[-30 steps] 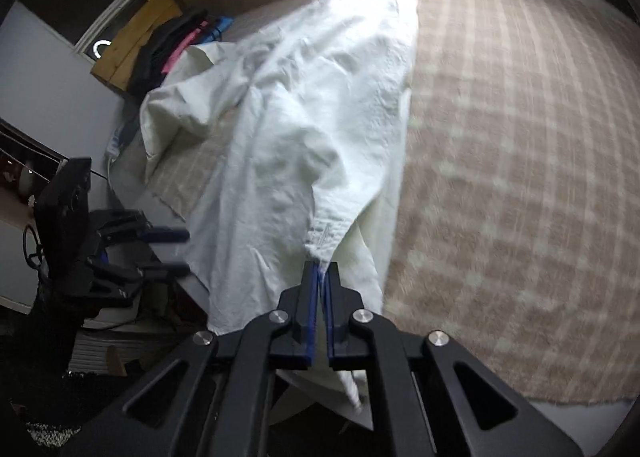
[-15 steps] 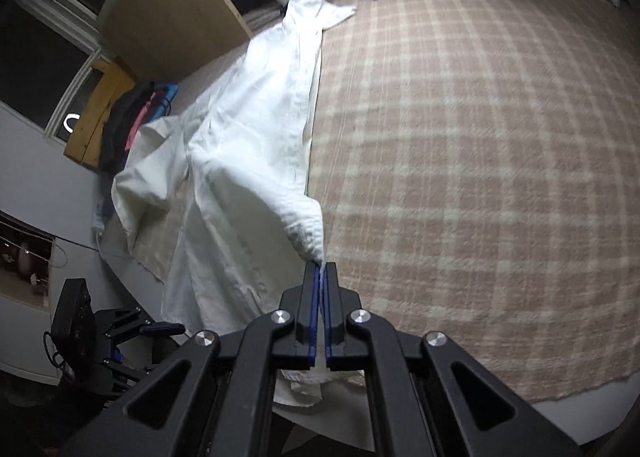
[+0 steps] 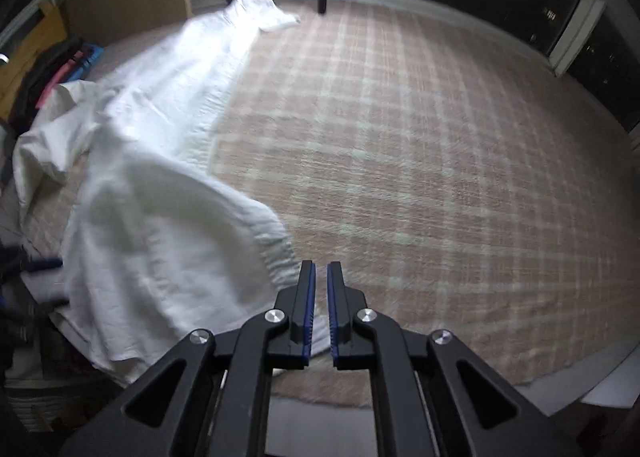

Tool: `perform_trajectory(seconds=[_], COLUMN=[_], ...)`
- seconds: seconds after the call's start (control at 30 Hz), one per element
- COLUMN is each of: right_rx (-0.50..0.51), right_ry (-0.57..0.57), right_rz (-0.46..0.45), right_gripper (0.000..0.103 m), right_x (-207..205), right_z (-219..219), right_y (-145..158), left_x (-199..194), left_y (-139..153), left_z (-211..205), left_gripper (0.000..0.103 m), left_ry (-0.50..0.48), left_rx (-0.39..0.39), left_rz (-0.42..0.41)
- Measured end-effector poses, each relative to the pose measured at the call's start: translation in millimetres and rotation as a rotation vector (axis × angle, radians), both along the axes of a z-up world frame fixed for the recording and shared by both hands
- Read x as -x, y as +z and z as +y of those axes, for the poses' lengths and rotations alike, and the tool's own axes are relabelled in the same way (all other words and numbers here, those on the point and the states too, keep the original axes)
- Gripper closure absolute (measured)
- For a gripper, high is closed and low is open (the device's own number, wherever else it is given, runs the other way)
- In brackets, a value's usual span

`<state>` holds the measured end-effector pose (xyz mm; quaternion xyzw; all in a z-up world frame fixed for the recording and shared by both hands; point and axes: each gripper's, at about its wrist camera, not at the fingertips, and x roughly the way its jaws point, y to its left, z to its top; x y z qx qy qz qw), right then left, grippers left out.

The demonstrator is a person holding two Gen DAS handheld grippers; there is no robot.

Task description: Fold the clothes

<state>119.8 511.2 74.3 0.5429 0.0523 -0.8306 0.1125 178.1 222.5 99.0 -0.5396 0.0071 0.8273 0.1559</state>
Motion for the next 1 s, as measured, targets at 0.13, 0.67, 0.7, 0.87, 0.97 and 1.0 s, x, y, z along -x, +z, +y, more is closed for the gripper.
perform_trajectory(seconds=[0.13, 0.67, 0.7, 0.87, 0.97, 1.0], right_rx=[0.168, 0.451, 0.473, 0.582, 0.518, 0.501], right_ry=[0.176, 0.197, 0.188, 0.104, 0.045, 0.016], right_rz=[-0.086, -0.286, -0.289, -0.258, -0.209, -0.202], right_gripper=[0.061, 0.102, 0.102, 0.102, 0.102, 0.102], right_x=[-48, -14, -12, -12, -4, 1], right_z=[-55, -88, -86, -59, -45, -38], right_y=[-6, -37, -34, 1, 4, 1], left_x=[-13, -12, -11, 16, 42, 52], left_y=[11, -29, -28, -14, -6, -4], left_z=[-51, -56, -56, -59, -62, -63], left_gripper=[0.056, 0.055, 0.055, 0.055, 0.055, 0.055], left_ry=[0.090, 0.055, 0.048, 0.024, 0.000, -0.011], left_rx=[0.025, -0.057, -0.060, -0.037, 0.021, 0.036], left_rz=[-0.003, -0.072, -0.066, -0.023, 0.012, 0.014])
